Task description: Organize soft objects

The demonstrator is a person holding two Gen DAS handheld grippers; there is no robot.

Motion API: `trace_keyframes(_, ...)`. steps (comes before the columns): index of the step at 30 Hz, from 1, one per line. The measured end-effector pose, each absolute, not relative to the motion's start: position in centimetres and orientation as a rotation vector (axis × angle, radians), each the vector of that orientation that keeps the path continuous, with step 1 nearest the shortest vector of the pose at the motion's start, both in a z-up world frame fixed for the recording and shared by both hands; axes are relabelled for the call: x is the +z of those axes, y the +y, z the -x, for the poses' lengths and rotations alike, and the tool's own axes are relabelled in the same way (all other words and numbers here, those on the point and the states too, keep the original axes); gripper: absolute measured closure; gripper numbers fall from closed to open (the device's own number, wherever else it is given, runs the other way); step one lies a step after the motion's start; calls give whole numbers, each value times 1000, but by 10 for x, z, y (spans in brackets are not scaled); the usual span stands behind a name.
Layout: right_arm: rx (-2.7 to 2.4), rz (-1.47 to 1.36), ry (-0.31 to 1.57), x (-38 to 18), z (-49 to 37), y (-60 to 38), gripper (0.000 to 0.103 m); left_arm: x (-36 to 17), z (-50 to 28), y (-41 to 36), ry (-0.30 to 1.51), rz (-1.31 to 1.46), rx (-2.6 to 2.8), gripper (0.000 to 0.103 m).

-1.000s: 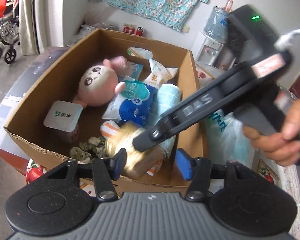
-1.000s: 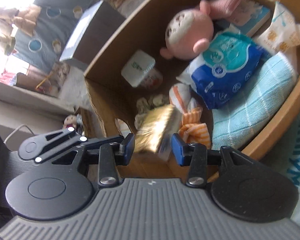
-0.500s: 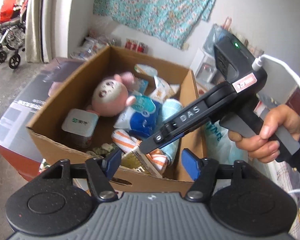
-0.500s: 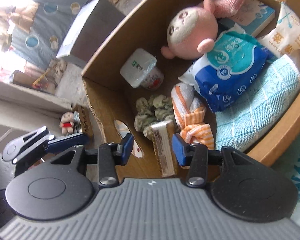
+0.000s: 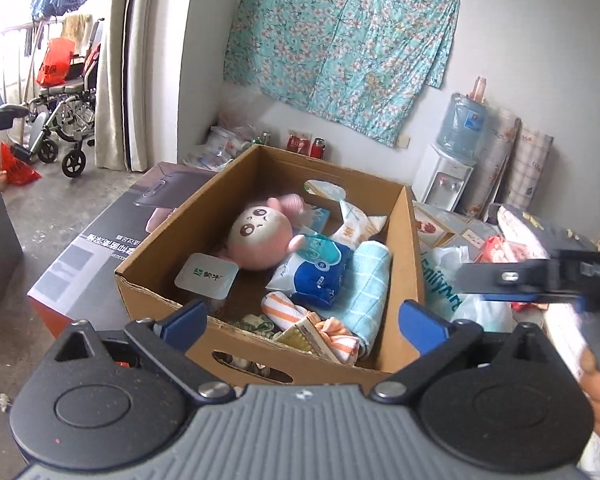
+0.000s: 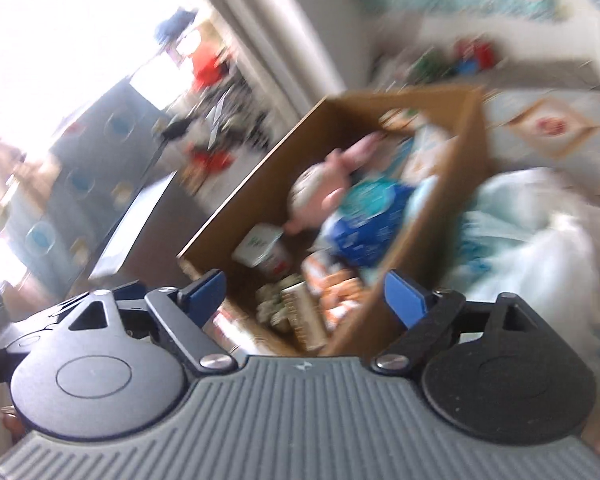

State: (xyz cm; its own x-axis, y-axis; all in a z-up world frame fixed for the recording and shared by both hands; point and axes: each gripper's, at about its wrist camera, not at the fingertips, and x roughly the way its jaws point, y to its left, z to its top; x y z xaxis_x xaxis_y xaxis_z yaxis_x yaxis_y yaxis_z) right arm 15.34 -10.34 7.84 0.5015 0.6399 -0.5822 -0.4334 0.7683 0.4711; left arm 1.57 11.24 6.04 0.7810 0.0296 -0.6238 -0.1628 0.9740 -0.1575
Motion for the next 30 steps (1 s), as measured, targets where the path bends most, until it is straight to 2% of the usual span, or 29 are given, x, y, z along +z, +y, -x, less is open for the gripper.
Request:
trace_keyframes(5, 472, -235, 686, 75, -111, -123, 1, 53, -17, 100, 704, 188, 67, 0)
trace_keyframes(13, 303, -130, 671, 67, -80, -135, 1, 40, -20, 75, 748, 96, 71, 0)
trace_keyframes(30, 118, 15, 605, 86, -51, -136, 1, 54, -10, 57, 689, -6, 176, 0)
